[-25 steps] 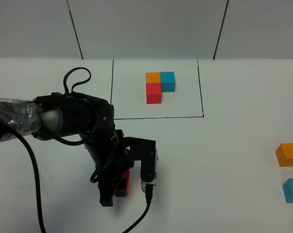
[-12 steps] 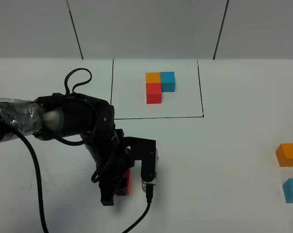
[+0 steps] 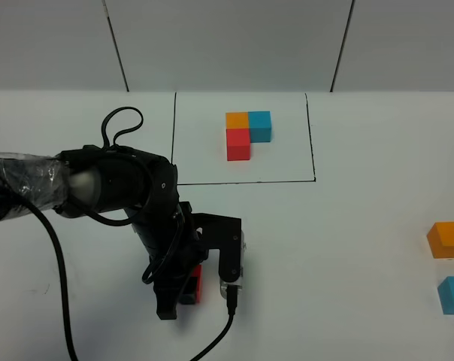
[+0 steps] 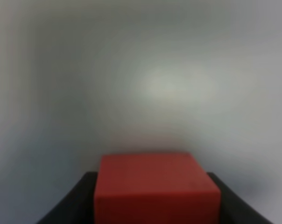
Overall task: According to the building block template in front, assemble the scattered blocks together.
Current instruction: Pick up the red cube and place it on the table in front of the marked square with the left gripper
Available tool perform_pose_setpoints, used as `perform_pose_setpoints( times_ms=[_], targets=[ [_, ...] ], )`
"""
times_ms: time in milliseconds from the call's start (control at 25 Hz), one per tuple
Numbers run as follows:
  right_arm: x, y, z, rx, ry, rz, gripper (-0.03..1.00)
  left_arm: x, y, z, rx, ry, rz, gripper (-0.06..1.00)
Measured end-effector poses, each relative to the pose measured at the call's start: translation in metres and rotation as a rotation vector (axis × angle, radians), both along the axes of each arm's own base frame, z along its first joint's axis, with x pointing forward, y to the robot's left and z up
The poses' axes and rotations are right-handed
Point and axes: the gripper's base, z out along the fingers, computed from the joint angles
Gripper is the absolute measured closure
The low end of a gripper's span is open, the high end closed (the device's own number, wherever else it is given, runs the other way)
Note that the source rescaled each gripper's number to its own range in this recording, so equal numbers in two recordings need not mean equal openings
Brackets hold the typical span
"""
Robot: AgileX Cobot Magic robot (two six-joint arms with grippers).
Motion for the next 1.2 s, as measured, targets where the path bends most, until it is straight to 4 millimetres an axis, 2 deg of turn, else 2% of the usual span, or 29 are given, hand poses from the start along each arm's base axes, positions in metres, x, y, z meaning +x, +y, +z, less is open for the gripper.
perform_pose_setpoints(
  times_ms=[1200],
  targets=[
    [0.0000,0.0000,0.0000,0.000,0.000,0.000,0.97,0.0027,-0.0001,-0.0059,-0.005,0.028,0.050,0.48]
  ],
)
